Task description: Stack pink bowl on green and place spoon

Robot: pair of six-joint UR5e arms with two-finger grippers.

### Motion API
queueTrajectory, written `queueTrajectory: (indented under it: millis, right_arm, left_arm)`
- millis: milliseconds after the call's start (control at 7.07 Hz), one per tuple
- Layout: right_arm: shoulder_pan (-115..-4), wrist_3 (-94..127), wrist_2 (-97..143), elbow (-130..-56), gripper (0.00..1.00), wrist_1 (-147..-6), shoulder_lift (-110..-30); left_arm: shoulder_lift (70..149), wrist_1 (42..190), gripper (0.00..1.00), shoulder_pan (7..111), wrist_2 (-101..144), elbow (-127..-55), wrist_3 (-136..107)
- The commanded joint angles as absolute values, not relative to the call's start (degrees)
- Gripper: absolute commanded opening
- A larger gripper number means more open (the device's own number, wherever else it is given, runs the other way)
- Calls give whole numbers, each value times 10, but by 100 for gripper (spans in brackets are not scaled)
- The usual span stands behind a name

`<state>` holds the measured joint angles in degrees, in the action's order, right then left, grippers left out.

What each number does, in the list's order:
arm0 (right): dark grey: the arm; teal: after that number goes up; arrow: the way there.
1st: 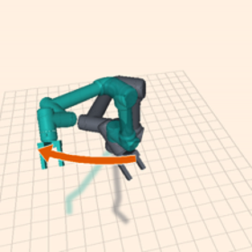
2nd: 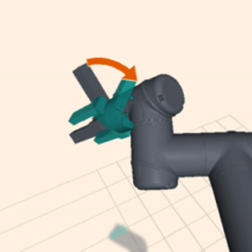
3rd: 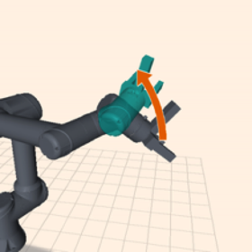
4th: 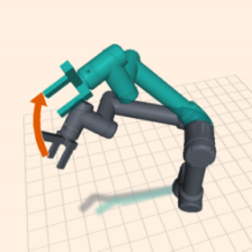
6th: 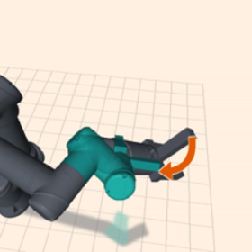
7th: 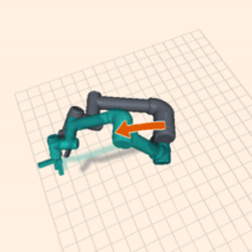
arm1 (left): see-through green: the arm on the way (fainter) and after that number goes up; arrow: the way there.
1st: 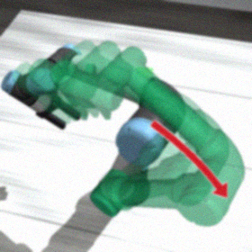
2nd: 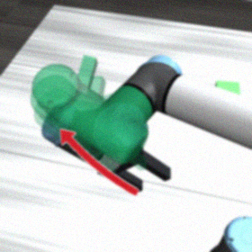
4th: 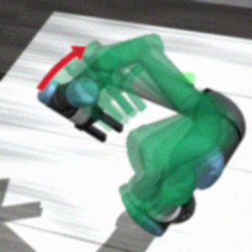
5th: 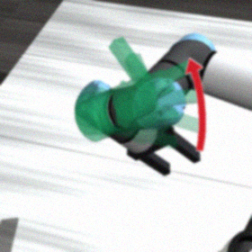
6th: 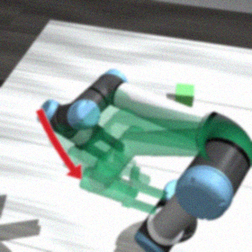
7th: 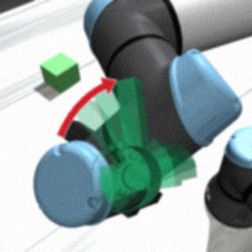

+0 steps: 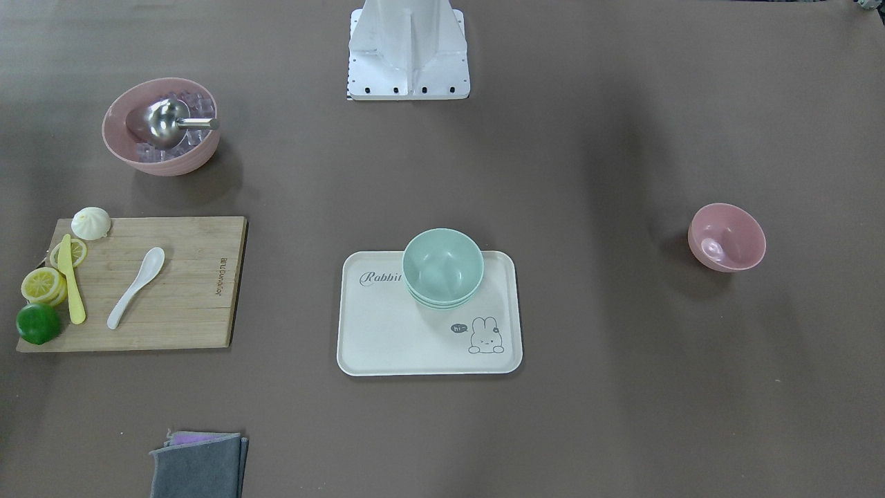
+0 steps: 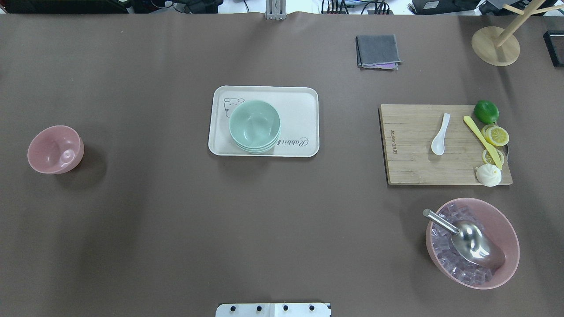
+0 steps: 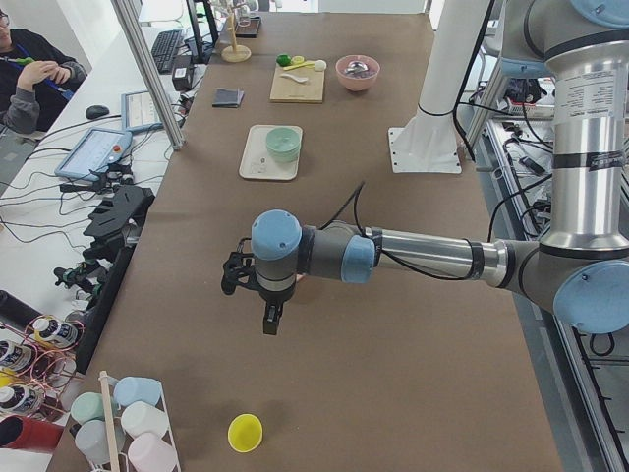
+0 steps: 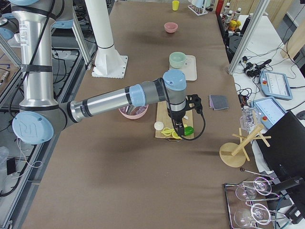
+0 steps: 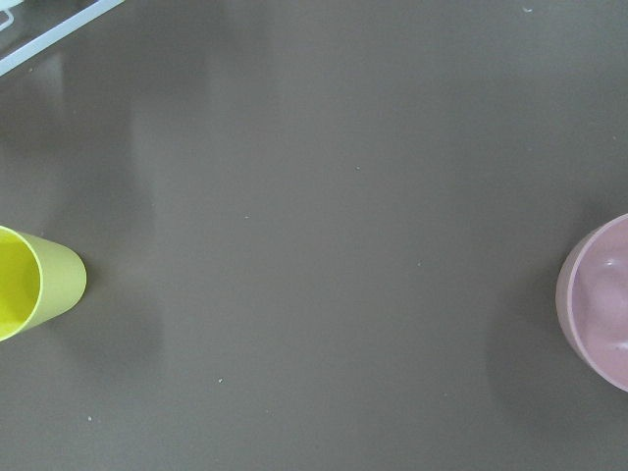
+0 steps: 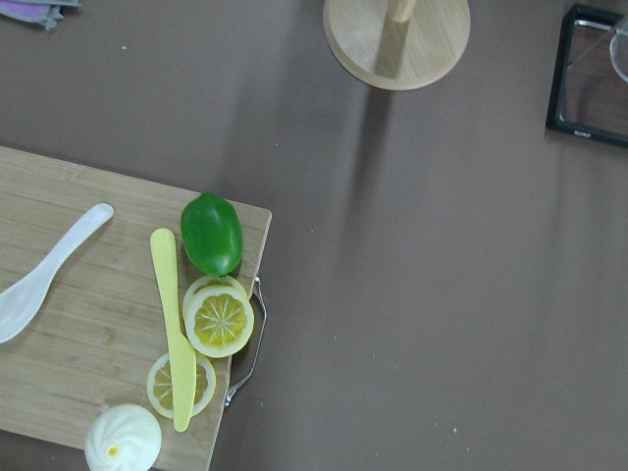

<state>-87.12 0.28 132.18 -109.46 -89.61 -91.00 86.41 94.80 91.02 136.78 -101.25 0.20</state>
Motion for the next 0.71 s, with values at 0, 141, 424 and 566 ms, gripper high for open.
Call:
queueTrajectory:
  millis: [0,141,424,566]
  right_arm:
    - [-872,6,1338,-1094,100,-811,-912]
    - [-872,1,1336,-1093,100,-806,-915]
    - [-868,18,1341,-1077,100,-738,-921]
    - [-846,34,1336,-1065,100,-732,-918]
  left_arm:
    - [902,1028,98,912,1353,-995,-46]
    - [901,1041,98,912,1352,-994,-51]
    - [902,1120,98,911,1354,-971,-57]
    - [916,1132,98,905,1352,-973,-102]
